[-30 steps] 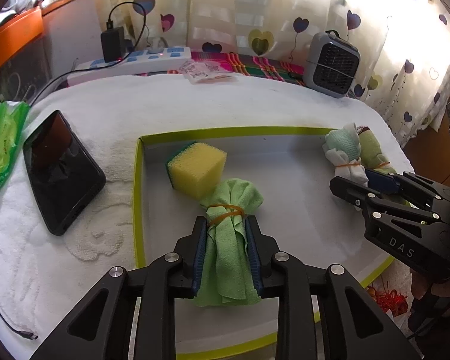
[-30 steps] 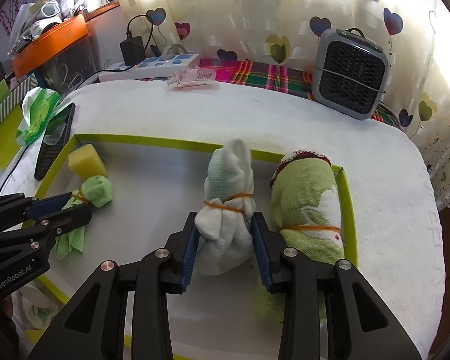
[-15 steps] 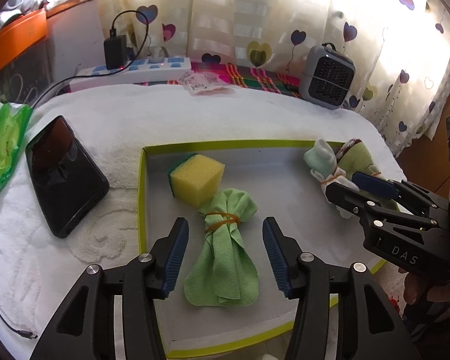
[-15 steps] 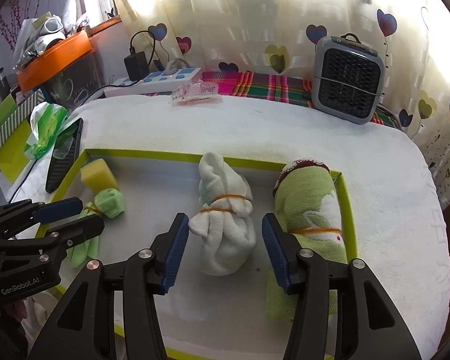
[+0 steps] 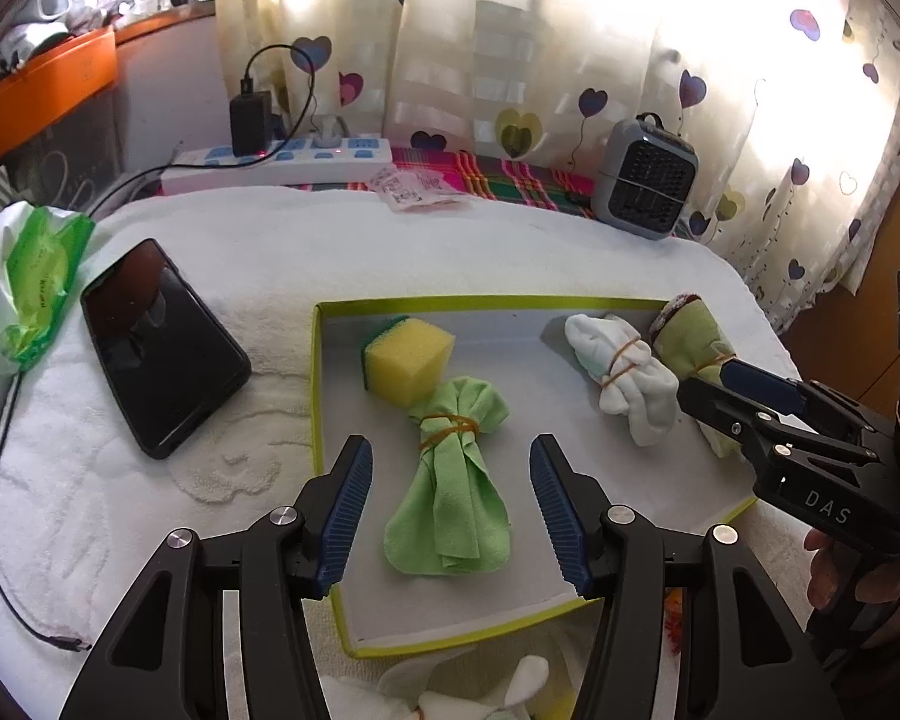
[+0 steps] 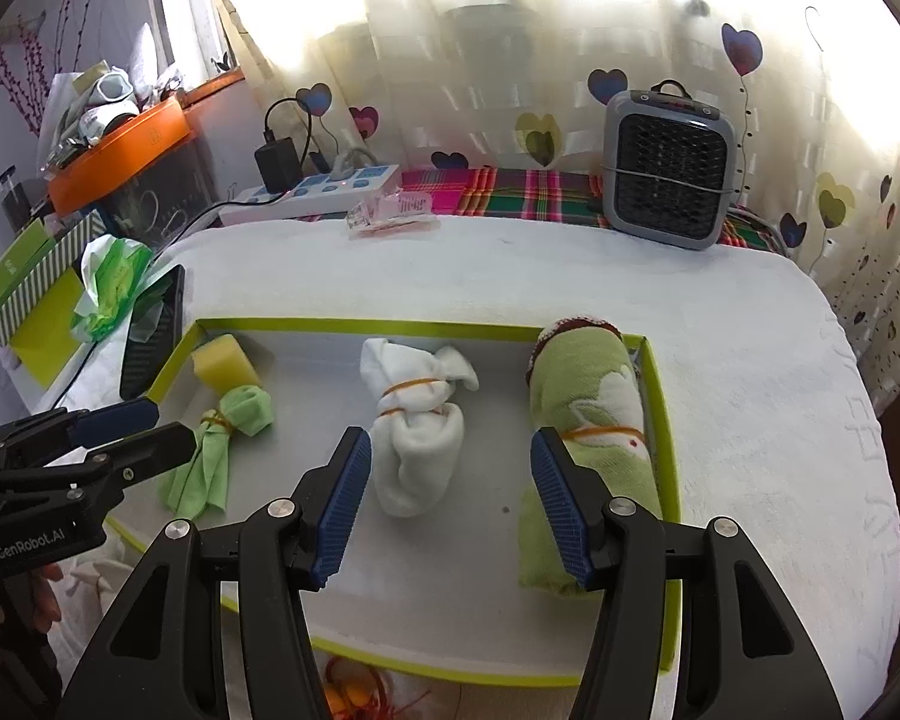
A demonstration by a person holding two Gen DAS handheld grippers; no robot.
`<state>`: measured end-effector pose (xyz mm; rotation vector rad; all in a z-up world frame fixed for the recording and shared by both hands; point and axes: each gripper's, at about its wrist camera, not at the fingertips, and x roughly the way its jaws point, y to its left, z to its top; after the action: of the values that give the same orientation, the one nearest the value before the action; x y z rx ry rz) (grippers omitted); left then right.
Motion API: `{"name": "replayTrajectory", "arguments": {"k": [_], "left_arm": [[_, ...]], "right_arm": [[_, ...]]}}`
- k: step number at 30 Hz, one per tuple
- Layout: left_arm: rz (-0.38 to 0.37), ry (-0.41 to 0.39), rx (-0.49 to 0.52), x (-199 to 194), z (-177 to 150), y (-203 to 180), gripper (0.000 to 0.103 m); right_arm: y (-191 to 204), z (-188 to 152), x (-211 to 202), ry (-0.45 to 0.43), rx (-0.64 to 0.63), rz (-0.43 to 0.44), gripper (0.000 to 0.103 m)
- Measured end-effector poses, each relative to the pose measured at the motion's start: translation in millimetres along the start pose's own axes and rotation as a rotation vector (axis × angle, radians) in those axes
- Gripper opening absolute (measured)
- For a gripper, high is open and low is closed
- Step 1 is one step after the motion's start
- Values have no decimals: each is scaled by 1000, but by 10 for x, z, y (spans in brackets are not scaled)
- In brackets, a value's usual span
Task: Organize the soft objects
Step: 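Lift both open grippers out of the box toward the table items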
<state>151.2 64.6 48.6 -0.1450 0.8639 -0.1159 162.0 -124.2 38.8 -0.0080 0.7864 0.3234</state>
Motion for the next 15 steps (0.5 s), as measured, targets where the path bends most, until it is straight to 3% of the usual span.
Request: {"name": "replayTrajectory", "arguments": {"k": [15], "left_arm": [[2, -37, -20, -375, -233, 86, 54]], "right_arm": [[-47, -203, -294, -29, 32, 16, 57]]}}
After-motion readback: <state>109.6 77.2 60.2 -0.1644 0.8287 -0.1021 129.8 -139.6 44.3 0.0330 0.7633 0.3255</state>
